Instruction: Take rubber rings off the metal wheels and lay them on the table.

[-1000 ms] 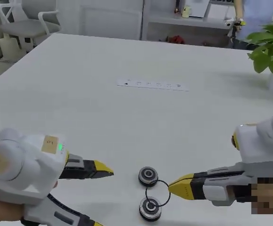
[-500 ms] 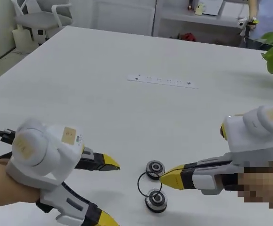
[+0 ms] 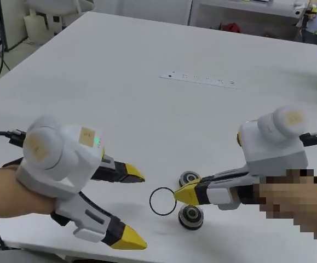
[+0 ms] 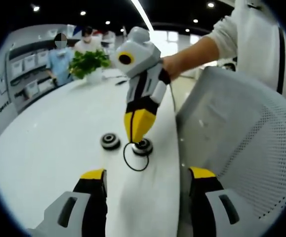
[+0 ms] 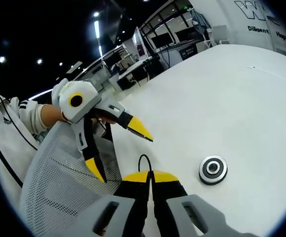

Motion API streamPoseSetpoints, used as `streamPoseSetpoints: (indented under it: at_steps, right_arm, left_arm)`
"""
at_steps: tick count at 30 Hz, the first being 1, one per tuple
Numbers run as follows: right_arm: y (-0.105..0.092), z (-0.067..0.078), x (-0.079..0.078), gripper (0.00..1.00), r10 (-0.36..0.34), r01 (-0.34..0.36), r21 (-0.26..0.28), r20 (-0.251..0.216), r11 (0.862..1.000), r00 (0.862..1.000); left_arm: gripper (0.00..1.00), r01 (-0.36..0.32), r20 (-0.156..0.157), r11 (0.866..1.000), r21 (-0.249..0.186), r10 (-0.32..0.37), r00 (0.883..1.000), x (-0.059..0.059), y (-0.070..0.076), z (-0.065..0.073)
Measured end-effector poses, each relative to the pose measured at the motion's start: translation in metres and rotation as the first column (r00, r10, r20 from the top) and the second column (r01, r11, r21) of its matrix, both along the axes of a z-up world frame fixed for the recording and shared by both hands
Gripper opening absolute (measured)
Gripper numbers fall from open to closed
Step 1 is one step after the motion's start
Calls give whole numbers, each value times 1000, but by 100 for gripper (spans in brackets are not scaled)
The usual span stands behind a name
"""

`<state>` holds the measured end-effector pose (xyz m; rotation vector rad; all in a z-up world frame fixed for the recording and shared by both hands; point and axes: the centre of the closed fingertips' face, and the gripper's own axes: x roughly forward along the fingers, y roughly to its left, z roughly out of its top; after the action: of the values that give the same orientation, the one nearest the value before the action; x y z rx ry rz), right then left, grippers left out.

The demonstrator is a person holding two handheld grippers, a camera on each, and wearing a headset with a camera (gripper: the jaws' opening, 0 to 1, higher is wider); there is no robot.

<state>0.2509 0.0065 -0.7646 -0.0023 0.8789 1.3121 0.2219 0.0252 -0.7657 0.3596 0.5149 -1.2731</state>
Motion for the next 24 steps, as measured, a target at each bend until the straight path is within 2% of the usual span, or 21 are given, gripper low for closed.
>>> streamPoseSetpoints:
  at_steps: [6, 16, 19, 24]
  right_arm:
    - [8, -6, -2, 0, 7, -7, -19, 11, 1000, 1000]
    - [13, -19, 7, 0, -30, 33, -52, 54, 998, 998]
    - [13, -26, 7, 0, -14, 23, -90, 95, 996, 995]
    - [14, -35, -3, 0, 40, -27, -128, 96, 991, 995]
  left_arm:
    - [68, 3, 5, 1000, -4, -3, 1000, -2, 0, 2]
    - [67, 4, 10, 1000, -1, -4, 1000, -2, -1, 4]
    - [67, 5, 6, 1000, 0, -5, 1000, -2, -2, 3]
    - [66, 14, 2, 1000, 7, -14, 1000, -4, -3, 2]
